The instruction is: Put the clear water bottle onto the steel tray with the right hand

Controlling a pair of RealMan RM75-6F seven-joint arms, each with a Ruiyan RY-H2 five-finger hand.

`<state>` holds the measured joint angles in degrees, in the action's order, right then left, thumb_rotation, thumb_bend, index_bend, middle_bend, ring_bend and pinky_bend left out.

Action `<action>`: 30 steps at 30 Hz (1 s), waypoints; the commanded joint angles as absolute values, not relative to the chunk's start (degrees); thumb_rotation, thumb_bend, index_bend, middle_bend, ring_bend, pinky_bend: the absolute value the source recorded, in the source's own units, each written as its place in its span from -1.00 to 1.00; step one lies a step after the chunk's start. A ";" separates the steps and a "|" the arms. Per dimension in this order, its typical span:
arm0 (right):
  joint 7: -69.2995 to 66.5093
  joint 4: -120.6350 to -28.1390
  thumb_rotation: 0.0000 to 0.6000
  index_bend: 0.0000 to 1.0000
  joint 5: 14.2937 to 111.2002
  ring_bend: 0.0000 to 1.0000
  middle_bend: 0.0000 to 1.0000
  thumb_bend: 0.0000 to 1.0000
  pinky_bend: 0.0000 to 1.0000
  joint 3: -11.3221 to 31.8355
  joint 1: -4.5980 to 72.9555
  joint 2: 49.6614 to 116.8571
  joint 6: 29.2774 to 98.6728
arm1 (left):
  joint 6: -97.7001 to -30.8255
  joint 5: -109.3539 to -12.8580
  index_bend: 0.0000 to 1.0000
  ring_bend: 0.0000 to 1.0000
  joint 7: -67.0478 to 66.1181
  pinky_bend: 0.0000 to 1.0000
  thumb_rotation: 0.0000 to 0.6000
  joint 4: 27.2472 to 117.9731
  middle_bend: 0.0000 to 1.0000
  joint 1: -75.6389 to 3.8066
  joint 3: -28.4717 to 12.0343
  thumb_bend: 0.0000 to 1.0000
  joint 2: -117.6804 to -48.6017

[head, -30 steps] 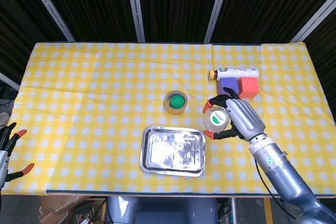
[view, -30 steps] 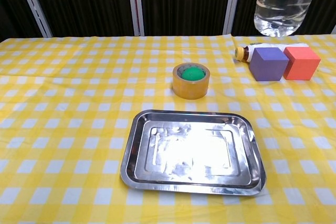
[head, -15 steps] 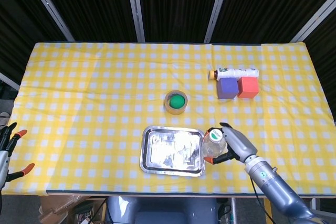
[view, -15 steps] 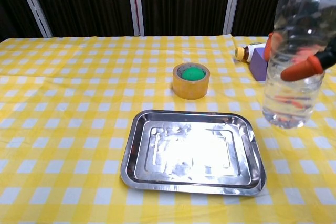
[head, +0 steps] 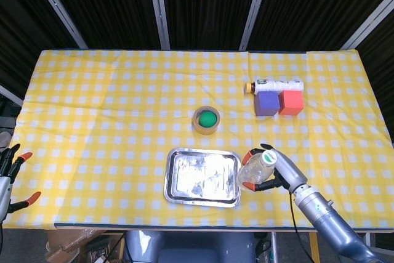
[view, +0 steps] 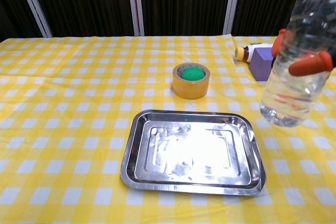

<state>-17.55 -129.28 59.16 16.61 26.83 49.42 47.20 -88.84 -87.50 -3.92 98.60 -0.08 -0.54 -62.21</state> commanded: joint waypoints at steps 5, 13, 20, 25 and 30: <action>-21.07 -134.99 1.00 0.70 61.42 -0.20 0.42 0.86 -1.00 24.10 25.56 38.64 53.70 | -88.98 -87.18 -0.67 -1.00 -3.37 -1.00 1.00 98.61 -0.98 0.02 -0.71 -0.69 -61.94; -27.08 -134.99 1.00 0.75 63.94 -0.15 0.45 1.00 -1.00 24.63 22.23 34.73 56.56 | -88.67 -86.85 -0.67 -1.00 -3.37 -1.00 1.00 100.38 -0.98 -0.99 -2.00 -0.69 -61.19; -26.83 -131.18 1.00 0.75 65.72 -0.15 0.45 1.00 -1.00 17.21 21.03 41.43 52.15 | -88.90 -86.78 -0.67 -1.00 -3.78 -1.00 1.00 98.90 -0.98 0.01 -0.81 -0.69 -62.19; -27.05 -122.86 1.00 0.75 68.88 -0.15 0.45 1.00 -1.00 11.46 19.85 49.76 50.35 | -88.62 -86.66 -0.67 -1.00 -3.81 -1.00 1.00 98.54 -0.98 -0.12 -0.84 -0.69 -62.17; -29.48 -115.81 1.00 0.75 72.66 -0.15 0.45 1.00 -1.00 8.67 19.04 56.03 50.30 | -88.41 -86.78 -0.67 -1.00 -4.34 -1.00 1.00 98.42 -0.98 -0.22 -0.73 -0.69 -62.36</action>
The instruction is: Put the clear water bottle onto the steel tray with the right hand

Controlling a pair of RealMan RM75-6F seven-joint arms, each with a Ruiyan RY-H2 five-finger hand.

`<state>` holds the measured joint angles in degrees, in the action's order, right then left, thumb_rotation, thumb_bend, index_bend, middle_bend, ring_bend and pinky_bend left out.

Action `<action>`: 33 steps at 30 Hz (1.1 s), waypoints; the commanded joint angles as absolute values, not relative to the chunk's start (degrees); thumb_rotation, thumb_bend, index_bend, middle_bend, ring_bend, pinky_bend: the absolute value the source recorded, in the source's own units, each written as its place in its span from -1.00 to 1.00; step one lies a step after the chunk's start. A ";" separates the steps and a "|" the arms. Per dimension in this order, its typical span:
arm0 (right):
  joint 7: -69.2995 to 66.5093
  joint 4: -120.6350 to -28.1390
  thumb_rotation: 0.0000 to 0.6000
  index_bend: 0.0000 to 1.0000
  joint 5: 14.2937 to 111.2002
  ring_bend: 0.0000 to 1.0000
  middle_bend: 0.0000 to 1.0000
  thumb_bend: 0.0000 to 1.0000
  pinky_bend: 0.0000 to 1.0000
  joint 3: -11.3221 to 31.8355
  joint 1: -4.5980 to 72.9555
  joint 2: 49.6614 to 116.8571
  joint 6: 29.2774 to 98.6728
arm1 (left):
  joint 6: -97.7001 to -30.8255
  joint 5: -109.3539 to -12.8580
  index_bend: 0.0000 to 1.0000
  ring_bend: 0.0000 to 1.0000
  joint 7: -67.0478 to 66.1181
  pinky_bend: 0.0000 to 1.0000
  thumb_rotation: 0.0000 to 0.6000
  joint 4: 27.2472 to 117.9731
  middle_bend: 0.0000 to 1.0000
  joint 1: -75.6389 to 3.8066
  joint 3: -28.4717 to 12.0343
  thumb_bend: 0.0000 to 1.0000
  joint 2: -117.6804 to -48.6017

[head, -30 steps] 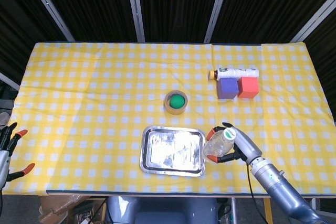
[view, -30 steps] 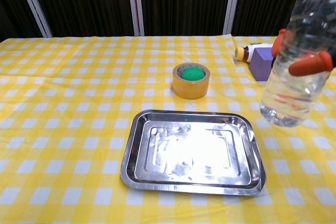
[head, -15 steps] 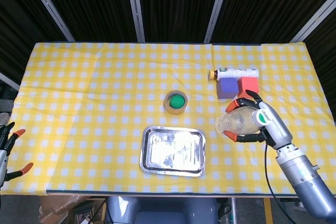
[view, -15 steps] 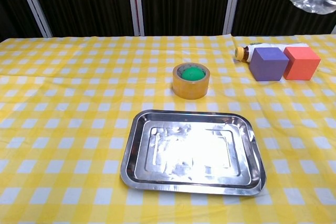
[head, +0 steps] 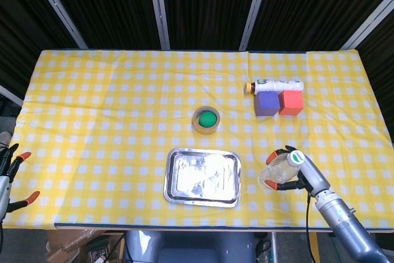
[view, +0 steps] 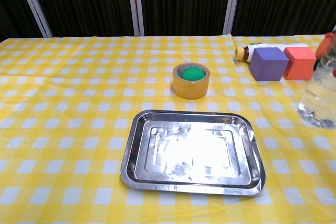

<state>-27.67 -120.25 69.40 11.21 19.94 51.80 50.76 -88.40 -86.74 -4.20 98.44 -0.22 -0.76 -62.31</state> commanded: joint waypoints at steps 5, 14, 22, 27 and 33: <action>-33.94 -113.91 1.00 0.75 78.20 -0.15 0.45 1.00 -1.00 8.53 18.04 58.28 53.65 | -88.36 -86.67 -0.67 -1.00 -4.66 -1.00 1.00 98.41 -0.98 -0.22 -0.74 -0.69 -62.47; -36.42 -110.39 1.00 0.75 80.40 -0.15 0.45 1.00 -1.00 7.67 16.77 55.29 56.73 | -88.18 -86.68 -0.67 -1.00 -4.67 -1.00 1.00 98.31 -0.98 -0.26 -0.63 -0.69 -62.42; -41.80 -100.22 1.00 0.75 74.92 -0.15 0.45 1.00 -1.00 8.71 14.94 51.41 57.74 | -88.10 -86.77 -0.67 -1.00 -4.60 -1.00 1.00 98.49 -0.98 -0.31 -0.61 -0.69 -62.41; -44.48 -99.51 1.00 0.75 76.91 -0.15 0.45 1.00 -1.00 8.67 14.73 50.73 58.27 | -88.42 -86.88 -0.67 -1.00 -4.81 -1.00 1.00 98.72 -0.98 -0.19 -0.60 -0.69 -62.46; -39.94 -105.14 1.00 0.75 81.04 -0.15 0.45 1.00 -1.00 7.17 16.29 52.21 57.45 | -88.42 -86.12 -0.67 -1.00 -4.81 -1.00 1.00 98.88 -0.98 0.02 -0.72 -0.69 -62.26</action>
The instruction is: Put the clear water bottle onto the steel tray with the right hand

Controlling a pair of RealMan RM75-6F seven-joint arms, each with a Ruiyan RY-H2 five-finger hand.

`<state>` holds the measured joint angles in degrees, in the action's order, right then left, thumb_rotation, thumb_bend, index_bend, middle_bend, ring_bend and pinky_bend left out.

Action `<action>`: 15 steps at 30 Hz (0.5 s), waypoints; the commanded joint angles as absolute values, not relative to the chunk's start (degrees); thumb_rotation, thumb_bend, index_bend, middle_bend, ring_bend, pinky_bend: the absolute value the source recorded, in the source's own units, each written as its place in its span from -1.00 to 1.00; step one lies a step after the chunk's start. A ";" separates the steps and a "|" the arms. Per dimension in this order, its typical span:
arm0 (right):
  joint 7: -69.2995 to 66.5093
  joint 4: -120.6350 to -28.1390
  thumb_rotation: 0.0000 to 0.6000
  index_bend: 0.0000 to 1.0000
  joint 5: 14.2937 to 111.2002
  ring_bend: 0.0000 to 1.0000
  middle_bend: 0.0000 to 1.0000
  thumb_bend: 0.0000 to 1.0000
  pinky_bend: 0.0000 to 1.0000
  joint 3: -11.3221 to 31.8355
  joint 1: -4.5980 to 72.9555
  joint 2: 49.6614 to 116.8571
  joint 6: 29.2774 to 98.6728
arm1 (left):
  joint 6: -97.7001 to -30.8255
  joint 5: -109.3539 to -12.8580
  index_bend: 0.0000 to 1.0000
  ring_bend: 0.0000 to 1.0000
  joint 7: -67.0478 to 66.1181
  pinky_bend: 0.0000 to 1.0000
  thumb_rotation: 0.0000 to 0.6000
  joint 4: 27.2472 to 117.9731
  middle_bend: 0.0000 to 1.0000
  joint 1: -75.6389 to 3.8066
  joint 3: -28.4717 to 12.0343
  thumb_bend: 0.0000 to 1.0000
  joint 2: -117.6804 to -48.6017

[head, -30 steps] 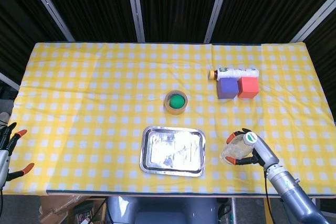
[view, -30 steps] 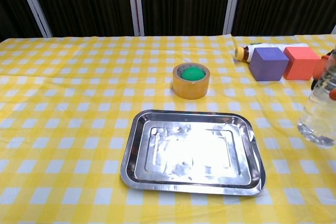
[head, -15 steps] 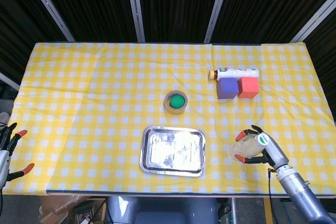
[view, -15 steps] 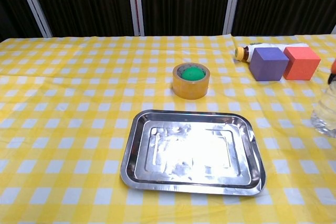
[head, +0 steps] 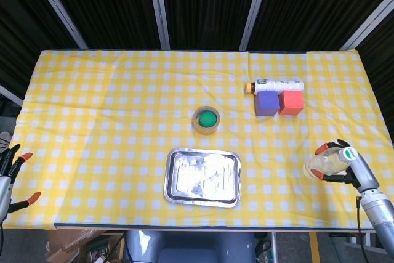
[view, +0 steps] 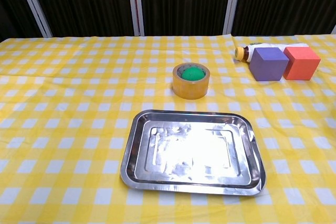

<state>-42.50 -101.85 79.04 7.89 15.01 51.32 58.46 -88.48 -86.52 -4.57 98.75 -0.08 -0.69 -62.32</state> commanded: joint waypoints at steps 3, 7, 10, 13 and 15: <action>-36.15 -108.49 1.00 0.75 80.35 -0.15 0.45 1.00 -1.00 7.92 19.02 54.60 55.13 | -87.96 -85.20 -0.67 -1.00 -5.28 -1.00 1.00 99.26 -0.98 0.01 -0.84 -0.69 -62.13; -25.47 -113.86 1.00 0.75 76.11 -0.15 0.45 1.00 -1.00 8.50 22.92 60.00 52.36 | -87.79 -85.03 -0.67 -1.00 -5.29 -1.00 1.00 99.38 -0.98 -0.08 -0.93 -0.69 -61.98; -19.83 -116.99 1.00 0.75 72.06 -0.15 0.45 1.00 -1.00 8.76 24.93 63.76 51.69 | -87.53 -84.67 -0.67 -1.00 -5.20 -1.00 1.00 99.15 -0.98 -0.15 -1.02 -0.69 -61.97; -16.49 -118.14 1.00 0.75 69.04 -0.15 0.45 1.00 -1.00 8.89 25.84 65.49 52.09 | -87.31 -84.47 -0.67 -1.00 -4.93 -1.00 1.00 99.01 -0.98 -0.23 -1.08 -0.69 -61.89; -14.86 -117.89 1.00 0.75 67.04 -0.15 0.45 1.00 -1.00 8.89 25.63 65.10 53.21 | -87.49 -84.45 -0.67 -1.00 -4.47 -1.00 1.00 98.97 -0.98 -0.17 -1.19 -0.69 -61.72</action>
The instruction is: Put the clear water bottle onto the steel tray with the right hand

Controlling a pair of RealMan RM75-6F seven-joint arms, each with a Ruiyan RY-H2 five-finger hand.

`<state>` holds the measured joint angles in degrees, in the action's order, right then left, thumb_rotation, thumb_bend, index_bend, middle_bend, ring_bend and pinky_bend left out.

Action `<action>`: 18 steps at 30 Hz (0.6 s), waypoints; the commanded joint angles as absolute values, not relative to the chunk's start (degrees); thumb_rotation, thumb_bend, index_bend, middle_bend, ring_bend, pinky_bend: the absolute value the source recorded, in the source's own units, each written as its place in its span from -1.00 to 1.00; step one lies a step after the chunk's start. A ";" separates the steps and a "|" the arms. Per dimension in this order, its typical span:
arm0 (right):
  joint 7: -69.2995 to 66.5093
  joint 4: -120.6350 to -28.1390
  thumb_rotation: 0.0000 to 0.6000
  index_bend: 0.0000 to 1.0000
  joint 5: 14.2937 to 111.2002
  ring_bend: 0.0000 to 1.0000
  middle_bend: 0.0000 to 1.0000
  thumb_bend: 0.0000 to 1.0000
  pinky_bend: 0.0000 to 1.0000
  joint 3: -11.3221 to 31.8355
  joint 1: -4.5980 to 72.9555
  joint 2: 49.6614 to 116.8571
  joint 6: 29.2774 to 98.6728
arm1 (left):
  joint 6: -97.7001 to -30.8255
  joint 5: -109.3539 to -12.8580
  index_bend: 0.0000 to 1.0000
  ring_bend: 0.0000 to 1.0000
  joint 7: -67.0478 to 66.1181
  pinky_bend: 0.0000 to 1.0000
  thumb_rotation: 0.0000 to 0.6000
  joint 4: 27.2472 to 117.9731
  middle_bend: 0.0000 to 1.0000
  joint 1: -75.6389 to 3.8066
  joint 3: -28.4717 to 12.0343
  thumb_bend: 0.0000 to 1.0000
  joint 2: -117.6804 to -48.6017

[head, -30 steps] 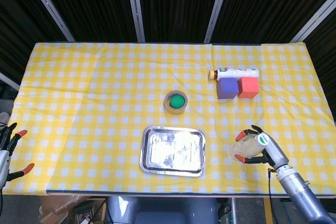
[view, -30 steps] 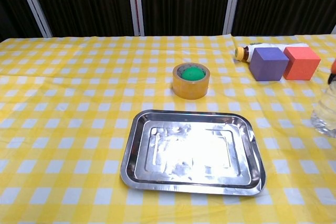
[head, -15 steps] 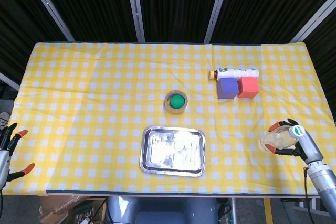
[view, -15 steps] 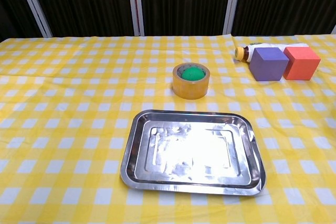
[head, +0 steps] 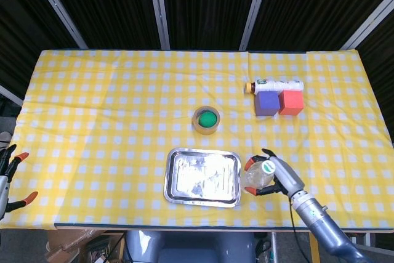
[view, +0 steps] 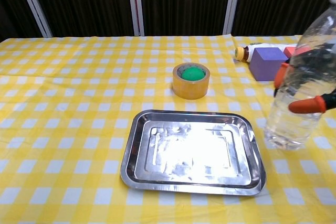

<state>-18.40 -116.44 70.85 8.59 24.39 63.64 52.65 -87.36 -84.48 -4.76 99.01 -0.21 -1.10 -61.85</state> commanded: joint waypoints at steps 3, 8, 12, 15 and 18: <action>-16.24 -116.77 1.00 0.75 65.06 -0.15 0.45 1.00 -1.00 9.18 24.11 62.89 55.01 | -87.61 -84.33 -0.67 -1.00 -3.84 -1.00 1.00 98.89 -0.98 -0.11 -1.30 -0.69 -61.52; -24.00 -112.01 1.00 0.75 65.54 -0.15 0.45 1.00 -1.00 9.49 20.42 56.78 56.20 | -87.28 -84.45 -0.67 -1.00 -4.07 -1.00 1.00 98.98 -0.98 -0.22 -1.14 -0.69 -61.56; -32.16 -106.35 1.00 0.75 67.93 -0.15 0.45 1.00 -1.00 9.08 17.05 52.55 56.72 | -87.28 -84.58 -0.67 -1.00 -4.80 -1.00 1.00 99.26 -0.98 -0.25 -1.05 -0.69 -61.82; -35.85 -102.53 1.00 0.75 69.88 -0.15 0.45 1.00 -1.00 8.29 15.67 51.47 56.45 | -87.24 -84.63 -0.67 -1.00 -5.24 -1.00 1.00 99.39 -0.98 -0.28 -1.00 -0.69 -61.98; -36.98 -100.41 1.00 0.75 71.26 -0.15 0.45 1.00 -1.00 7.66 15.30 51.99 56.14 | -87.21 -84.73 -0.67 -1.00 -5.53 -1.00 1.00 99.48 -0.98 -0.28 -0.91 -0.69 -62.06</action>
<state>-35.88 -101.87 70.03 8.26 16.21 52.44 56.23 -87.22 -84.73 -5.53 99.47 -0.28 -0.91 -62.06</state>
